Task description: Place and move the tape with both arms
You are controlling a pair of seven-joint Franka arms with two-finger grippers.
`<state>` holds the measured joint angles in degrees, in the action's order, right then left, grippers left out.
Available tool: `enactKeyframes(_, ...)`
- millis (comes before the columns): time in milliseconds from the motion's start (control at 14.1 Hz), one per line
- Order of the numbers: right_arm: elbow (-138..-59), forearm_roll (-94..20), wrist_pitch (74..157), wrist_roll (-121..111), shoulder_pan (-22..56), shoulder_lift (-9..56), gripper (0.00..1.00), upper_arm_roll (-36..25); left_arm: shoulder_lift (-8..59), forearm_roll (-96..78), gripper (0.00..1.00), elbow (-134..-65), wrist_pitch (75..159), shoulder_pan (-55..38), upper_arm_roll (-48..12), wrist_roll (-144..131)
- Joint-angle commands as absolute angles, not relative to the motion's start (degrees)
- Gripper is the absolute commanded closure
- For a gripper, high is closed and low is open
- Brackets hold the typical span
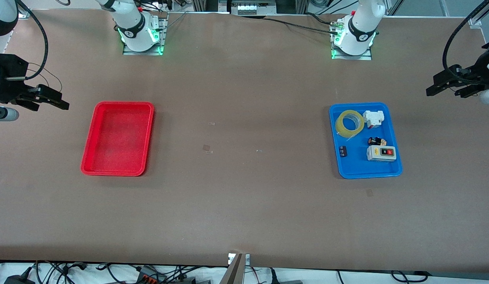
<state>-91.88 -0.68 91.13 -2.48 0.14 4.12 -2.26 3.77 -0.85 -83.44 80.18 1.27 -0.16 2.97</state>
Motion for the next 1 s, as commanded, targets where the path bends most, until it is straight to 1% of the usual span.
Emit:
enactKeyframes(0,-91.9,-0.3,91.1,-2.5,0.1,3.3,0.00,-1.8,3.6,-0.9,0.00,-87.4,80.9,1.8,-0.5,4.7)
enactKeyframes(213,-91.8,-0.4,91.1,-2.5,0.1,3.5,0.00,-1.8,3.1,-0.9,0.00,-93.2,85.9,1.8,-1.0,4.7)
enactKeyframes(355,-91.8,-0.4,91.1,-2.5,0.1,3.6,0.00,-1.8,2.2,-0.9,0.00,-99.1,91.4,1.8,-1.2,4.7)
enactKeyframes(711,-91.8,-0.4,91.1,-2.5,0.4,4.0,0.00,-1.8,-1.5,-1.1,0.00,-117.5,107.4,1.2,-1.3,4.7)
enactKeyframes(924,-91.8,-0.4,91.1,-2.5,0.4,4.0,0.00,-1.8,-2.2,-1.1,0.00,-126.8,116.7,1.3,-3.1,4.6)
